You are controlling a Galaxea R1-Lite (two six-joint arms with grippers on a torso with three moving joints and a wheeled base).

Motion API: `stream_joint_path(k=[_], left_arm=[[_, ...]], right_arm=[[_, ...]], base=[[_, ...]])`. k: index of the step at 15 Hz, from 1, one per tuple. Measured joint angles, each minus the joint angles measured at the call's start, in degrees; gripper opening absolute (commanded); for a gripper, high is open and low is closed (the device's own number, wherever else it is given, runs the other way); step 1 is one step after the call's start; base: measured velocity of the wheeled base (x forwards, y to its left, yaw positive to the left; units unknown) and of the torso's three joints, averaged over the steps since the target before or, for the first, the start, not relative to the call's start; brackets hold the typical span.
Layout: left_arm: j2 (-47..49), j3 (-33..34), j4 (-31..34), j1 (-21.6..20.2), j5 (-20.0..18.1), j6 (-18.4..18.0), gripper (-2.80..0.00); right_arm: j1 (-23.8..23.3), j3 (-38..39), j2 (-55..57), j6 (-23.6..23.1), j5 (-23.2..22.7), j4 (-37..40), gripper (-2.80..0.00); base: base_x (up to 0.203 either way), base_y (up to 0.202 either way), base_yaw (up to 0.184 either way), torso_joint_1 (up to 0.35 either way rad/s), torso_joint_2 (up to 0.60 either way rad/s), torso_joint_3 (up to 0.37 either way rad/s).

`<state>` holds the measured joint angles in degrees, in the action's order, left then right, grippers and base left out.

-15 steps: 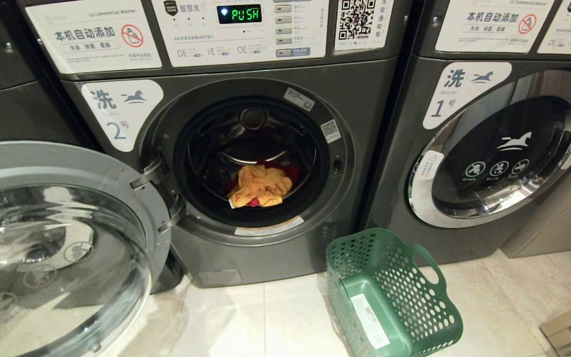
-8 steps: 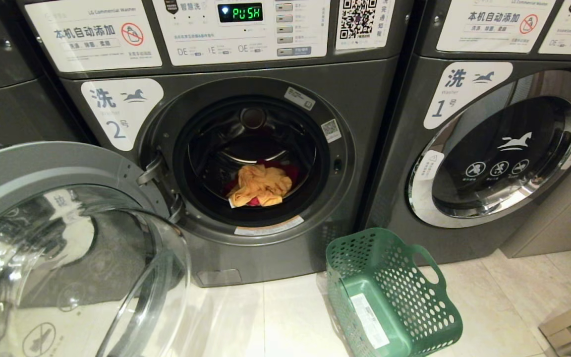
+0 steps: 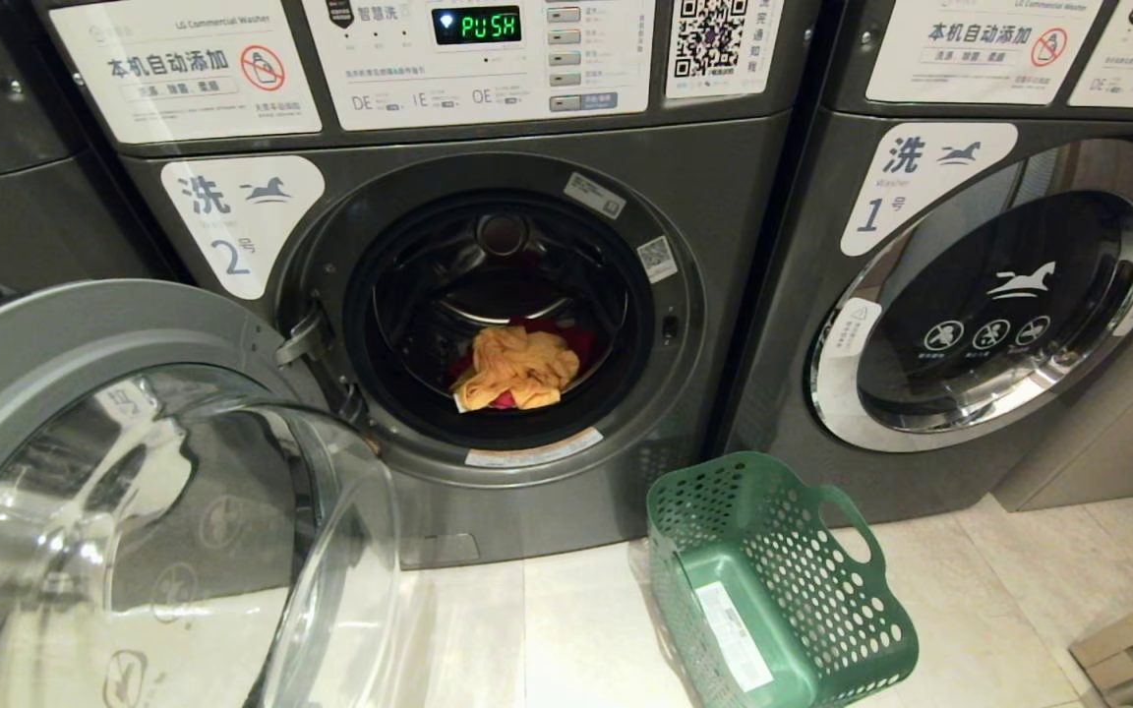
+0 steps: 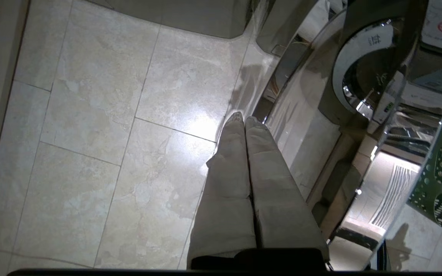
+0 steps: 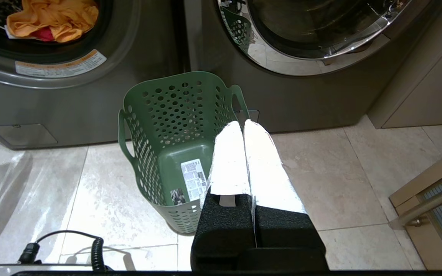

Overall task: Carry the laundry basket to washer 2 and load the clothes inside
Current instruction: Close the washing machine door with the left hand

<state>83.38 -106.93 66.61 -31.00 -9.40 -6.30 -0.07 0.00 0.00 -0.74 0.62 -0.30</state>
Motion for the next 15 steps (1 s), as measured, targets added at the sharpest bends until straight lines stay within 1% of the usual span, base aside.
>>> stream_joint_path(k=[4, 6, 8, 10, 11, 13, 15], left_arm=[[-3.22, 4.44, -0.02, 5.26, -0.05, 0.13, -2.8], [-4.39, 5.63, -0.17, 7.02, 0.01, 0.1, -2.8], [-4.99, 5.94, -0.32, 7.57, 0.11, 0.15, -2.8], [-5.44, 6.21, -0.21, 7.79, 0.03, 2.06, -2.8], [-5.64, 6.29, -0.22, 7.94, -0.55, 3.02, -2.8], [-6.24, 6.34, -0.44, 8.22, -3.42, 3.52, -2.8], [-6.8, 6.32, -0.4, 8.48, -4.07, 3.55, -2.8]], right_arm=[[-0.02, 0.0, 0.0, 0.37, 0.04, 0.0, -2.8], [-0.02, 0.0, 0.0, 0.35, 0.08, -0.02, -2.8], [-0.02, 0.0, 0.0, 0.79, 0.45, -0.02, -2.8], [-0.02, 0.0, 0.0, 1.3, 0.56, -0.02, -2.8], [-0.02, 0.0, 0.0, 1.49, 0.6, -0.02, -2.8], [-0.02, 0.0, 0.0, 2.26, 0.85, -0.07, -2.8], [-0.02, 0.0, 0.0, 2.39, 0.91, -0.1, -2.8]], base=[[0.0, 0.0, 0.0, 0.0, 0.0, 0.0], [0.0, 0.0, 0.0, 0.0, 0.0, 0.0], [0.0, 0.0, 0.0, 0.0, 0.0, 0.0], [0.0, 0.0, 0.0, 0.0, 0.0, 0.0], [0.0, 0.0, 0.0, 0.0, 0.0, 0.0], [0.0, 0.0, 0.0, 0.0, 0.0, 0.0], [0.0, 0.0, 0.0, 0.0, 0.0, 0.0]])
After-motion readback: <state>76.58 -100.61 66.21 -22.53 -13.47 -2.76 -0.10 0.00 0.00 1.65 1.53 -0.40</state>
